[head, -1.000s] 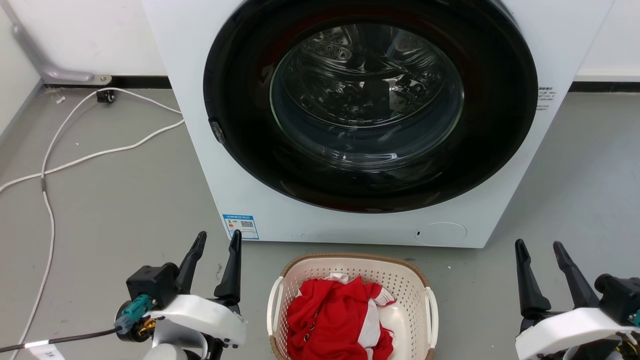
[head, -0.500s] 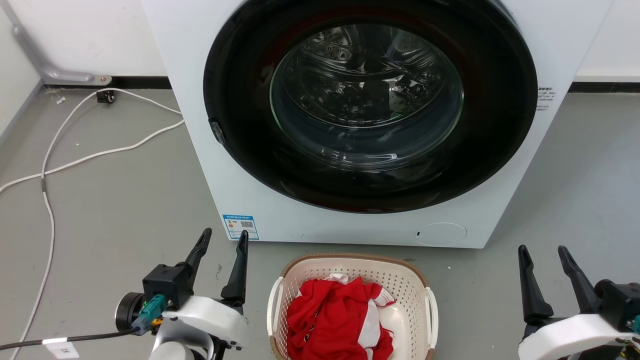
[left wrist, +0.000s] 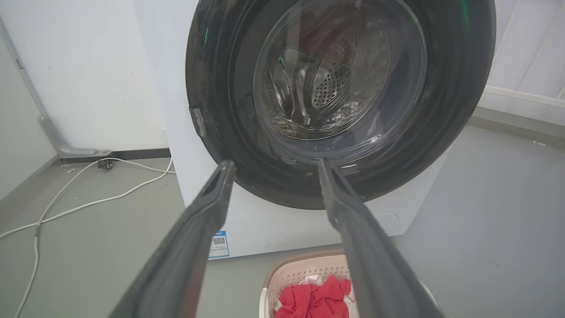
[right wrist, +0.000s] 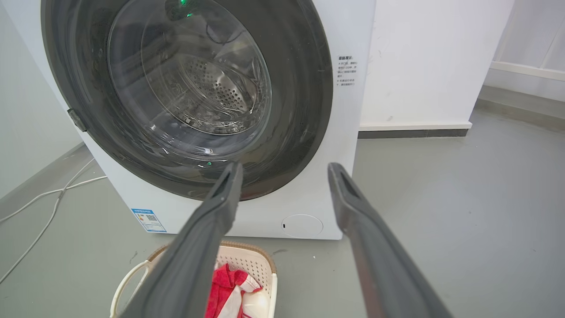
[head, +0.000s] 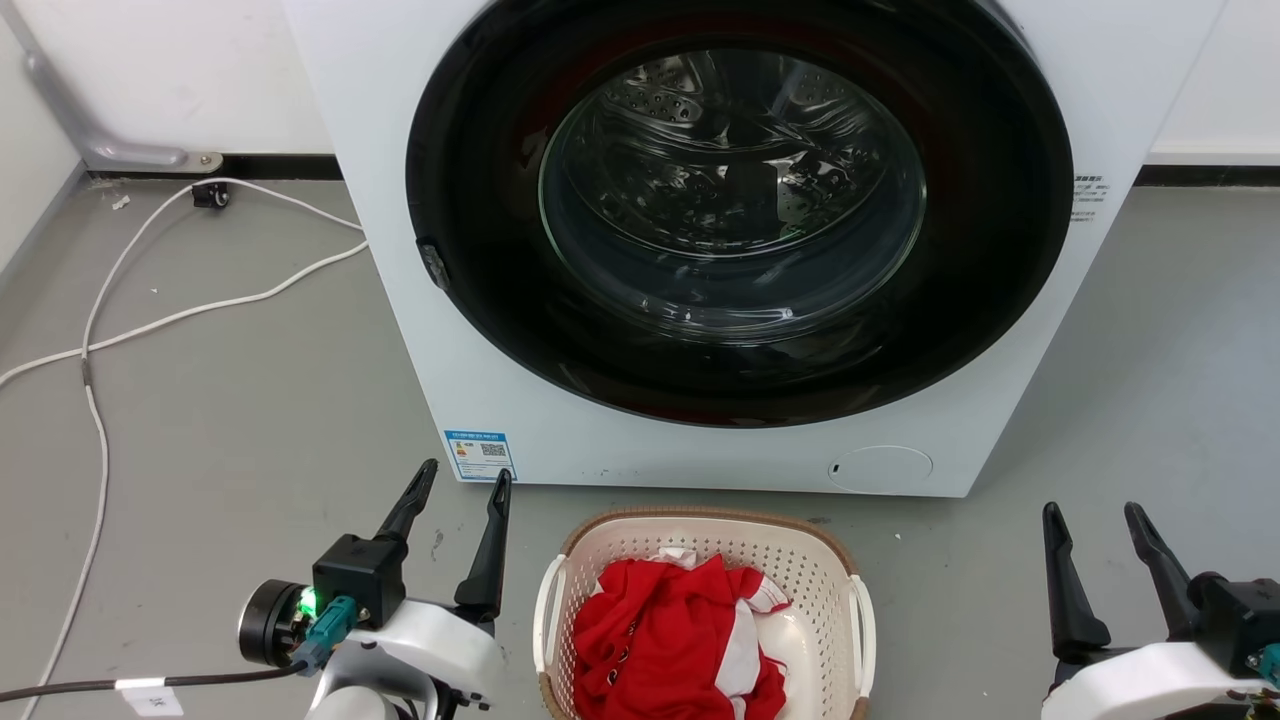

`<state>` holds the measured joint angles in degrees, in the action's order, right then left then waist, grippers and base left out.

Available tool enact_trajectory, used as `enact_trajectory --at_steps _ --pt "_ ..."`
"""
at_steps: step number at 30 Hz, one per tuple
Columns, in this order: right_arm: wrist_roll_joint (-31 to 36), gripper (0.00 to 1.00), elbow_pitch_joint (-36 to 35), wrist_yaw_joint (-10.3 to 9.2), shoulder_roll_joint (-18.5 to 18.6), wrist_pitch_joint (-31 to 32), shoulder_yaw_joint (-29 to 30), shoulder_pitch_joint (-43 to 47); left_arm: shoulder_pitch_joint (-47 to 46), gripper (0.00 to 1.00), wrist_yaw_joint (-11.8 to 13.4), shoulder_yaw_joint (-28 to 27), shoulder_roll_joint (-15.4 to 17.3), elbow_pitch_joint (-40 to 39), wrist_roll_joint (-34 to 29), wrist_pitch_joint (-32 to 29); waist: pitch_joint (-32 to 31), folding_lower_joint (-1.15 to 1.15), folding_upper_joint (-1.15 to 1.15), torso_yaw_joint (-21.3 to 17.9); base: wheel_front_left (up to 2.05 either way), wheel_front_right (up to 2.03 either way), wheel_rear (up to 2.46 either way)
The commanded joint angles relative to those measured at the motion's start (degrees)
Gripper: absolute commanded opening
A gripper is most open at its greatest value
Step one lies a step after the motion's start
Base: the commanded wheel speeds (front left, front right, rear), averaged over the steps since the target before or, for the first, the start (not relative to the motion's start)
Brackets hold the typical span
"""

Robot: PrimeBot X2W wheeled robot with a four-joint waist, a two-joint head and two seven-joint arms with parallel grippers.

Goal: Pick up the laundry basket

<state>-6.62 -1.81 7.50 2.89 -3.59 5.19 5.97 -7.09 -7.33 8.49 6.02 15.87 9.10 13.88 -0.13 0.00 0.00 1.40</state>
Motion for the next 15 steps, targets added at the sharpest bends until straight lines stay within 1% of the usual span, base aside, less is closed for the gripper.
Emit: enact_trajectory --at_steps 1,10,15 --pt "1.05 1.00 0.04 -0.02 -0.01 -0.58 0.12 0.32 -0.80 1.00 0.07 0.00 0.03 0.00 -1.04 0.51 0.01 0.00 0.00 -0.02 0.00 0.00 0.00" --pt "4.31 1.00 1.07 -0.02 -0.02 -1.99 -0.01 -0.13 -0.69 1.00 0.00 0.00 -0.31 0.56 -3.35 1.40 0.04 0.00 0.00 0.13 0.00 0.00 0.00" --pt "3.74 1.00 1.89 -0.02 -0.03 -2.53 0.17 -0.56 -0.57 1.00 -0.02 -0.45 -0.55 0.67 -2.24 1.39 0.03 0.00 0.00 0.20 0.00 0.00 0.00"
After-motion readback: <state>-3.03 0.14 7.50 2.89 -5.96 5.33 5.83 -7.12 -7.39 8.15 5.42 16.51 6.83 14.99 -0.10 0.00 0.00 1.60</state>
